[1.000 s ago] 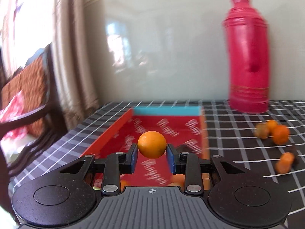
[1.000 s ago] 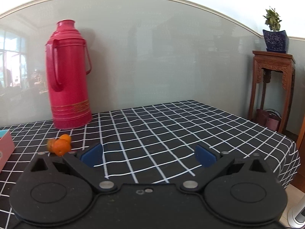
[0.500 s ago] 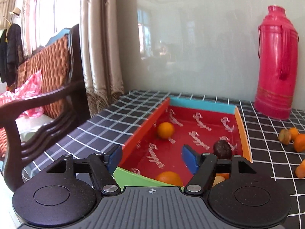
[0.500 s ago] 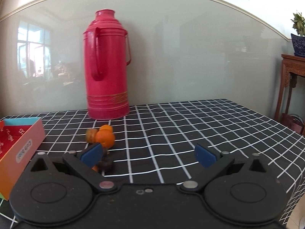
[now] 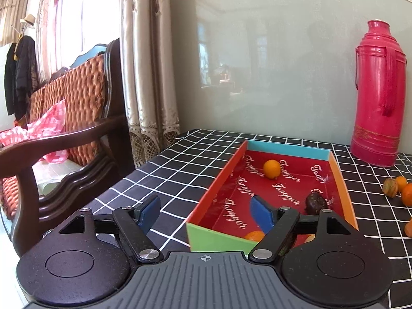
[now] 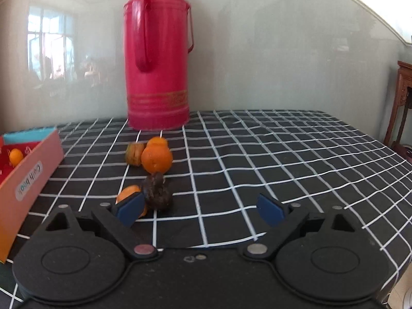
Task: Organize fruits
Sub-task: 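Move the right gripper to the pile and grasp an orange cube piece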
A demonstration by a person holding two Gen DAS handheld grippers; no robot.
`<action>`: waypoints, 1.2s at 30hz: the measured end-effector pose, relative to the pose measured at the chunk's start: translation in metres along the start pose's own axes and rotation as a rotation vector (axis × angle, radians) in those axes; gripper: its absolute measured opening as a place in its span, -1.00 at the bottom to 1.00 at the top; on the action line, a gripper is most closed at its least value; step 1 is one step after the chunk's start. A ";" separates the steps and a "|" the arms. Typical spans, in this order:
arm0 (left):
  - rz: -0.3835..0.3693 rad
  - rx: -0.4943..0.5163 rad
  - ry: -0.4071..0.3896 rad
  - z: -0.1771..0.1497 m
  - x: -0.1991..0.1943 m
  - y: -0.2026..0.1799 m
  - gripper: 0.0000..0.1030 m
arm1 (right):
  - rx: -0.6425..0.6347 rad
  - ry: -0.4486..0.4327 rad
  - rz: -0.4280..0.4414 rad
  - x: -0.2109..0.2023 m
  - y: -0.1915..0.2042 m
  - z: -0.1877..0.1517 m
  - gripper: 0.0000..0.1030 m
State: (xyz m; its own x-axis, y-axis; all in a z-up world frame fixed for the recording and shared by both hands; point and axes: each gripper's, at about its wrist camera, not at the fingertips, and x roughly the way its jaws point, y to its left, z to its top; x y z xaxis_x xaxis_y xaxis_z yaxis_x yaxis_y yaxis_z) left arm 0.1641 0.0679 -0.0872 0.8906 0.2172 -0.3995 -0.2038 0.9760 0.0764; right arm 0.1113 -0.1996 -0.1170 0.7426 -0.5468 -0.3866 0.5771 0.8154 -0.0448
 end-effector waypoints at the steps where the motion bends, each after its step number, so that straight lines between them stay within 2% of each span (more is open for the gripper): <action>1: 0.002 -0.004 0.002 0.000 0.000 0.002 0.49 | -0.013 0.007 0.001 0.003 0.004 0.000 0.71; 7: 0.016 -0.004 0.002 -0.003 0.000 0.008 0.50 | -0.066 0.041 0.041 0.012 0.022 0.000 0.71; 11: 0.028 -0.008 0.008 -0.004 0.001 0.013 0.51 | -0.077 0.016 0.090 0.006 0.027 0.003 0.68; 13: 0.036 -0.009 0.009 -0.004 0.001 0.016 0.52 | -0.070 -0.012 0.069 0.002 0.022 0.004 0.68; 16: 0.042 -0.009 0.007 -0.005 0.000 0.021 0.53 | -0.038 0.000 0.048 0.004 0.010 0.005 0.65; 18: 0.040 -0.013 0.007 -0.004 0.000 0.023 0.55 | -0.001 0.017 0.098 0.004 0.004 0.005 0.27; 20: 0.037 -0.017 0.010 -0.004 0.001 0.023 0.57 | 0.035 0.019 0.165 0.002 0.002 0.005 0.15; 22: 0.031 -0.021 0.011 -0.004 0.001 0.023 0.58 | 0.018 0.024 0.181 0.003 0.008 0.004 0.10; 24: 0.029 -0.016 0.006 -0.004 0.000 0.021 0.59 | 0.019 0.042 0.221 0.004 0.011 0.004 -0.09; 26: 0.030 -0.009 0.001 -0.004 -0.001 0.019 0.61 | 0.022 0.052 0.257 0.006 0.015 0.003 -0.19; 36: 0.034 -0.025 0.008 -0.003 0.002 0.026 0.65 | -0.019 0.108 0.249 0.025 0.035 0.006 -0.19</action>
State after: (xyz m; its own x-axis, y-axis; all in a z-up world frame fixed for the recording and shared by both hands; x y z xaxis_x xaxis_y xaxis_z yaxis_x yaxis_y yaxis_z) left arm 0.1591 0.0935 -0.0885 0.8799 0.2501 -0.4041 -0.2443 0.9674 0.0669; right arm 0.1519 -0.1854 -0.1231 0.8200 -0.3063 -0.4836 0.3740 0.9262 0.0476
